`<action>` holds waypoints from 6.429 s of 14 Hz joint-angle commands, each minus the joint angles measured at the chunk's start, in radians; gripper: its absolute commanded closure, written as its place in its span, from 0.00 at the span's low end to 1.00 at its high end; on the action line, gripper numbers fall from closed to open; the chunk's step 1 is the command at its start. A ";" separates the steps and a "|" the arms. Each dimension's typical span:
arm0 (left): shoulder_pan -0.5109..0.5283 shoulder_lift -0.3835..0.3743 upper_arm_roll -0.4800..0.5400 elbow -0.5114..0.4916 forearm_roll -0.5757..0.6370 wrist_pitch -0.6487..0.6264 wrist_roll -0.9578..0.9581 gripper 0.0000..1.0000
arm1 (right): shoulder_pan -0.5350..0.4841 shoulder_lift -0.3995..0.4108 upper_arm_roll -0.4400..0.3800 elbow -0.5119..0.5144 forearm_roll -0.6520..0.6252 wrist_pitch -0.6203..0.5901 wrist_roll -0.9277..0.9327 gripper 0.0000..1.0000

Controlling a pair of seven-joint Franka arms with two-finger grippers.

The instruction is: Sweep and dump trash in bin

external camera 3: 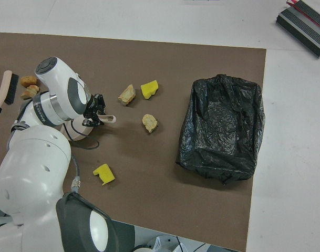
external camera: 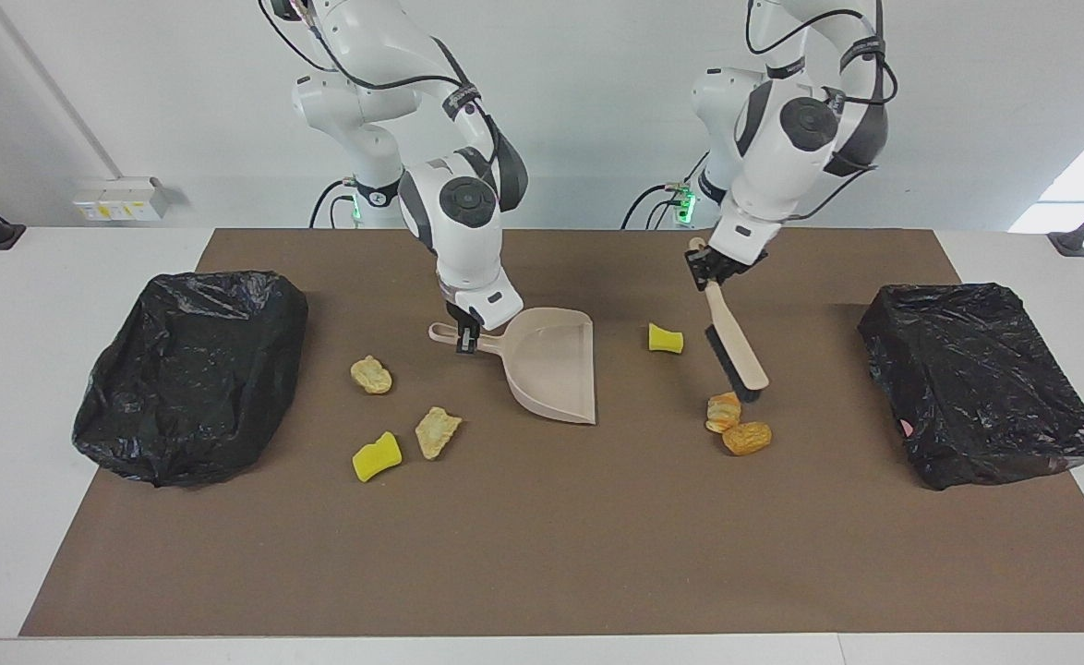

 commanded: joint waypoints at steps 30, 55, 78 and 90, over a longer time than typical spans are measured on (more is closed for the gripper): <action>-0.264 -0.141 -0.008 -0.046 -0.125 -0.286 -0.306 1.00 | -0.008 -0.023 0.008 -0.034 -0.010 0.030 -0.015 1.00; -0.330 -0.119 -0.005 -0.091 -0.204 -0.144 -0.343 1.00 | -0.007 -0.023 0.008 -0.035 -0.010 0.032 -0.015 1.00; -0.242 0.004 0.008 0.060 -0.101 -0.007 0.039 1.00 | -0.008 -0.023 0.008 -0.046 -0.010 0.045 -0.015 1.00; 0.164 0.147 0.005 0.209 0.041 0.046 0.594 1.00 | -0.008 -0.023 0.008 -0.049 -0.010 0.050 -0.015 1.00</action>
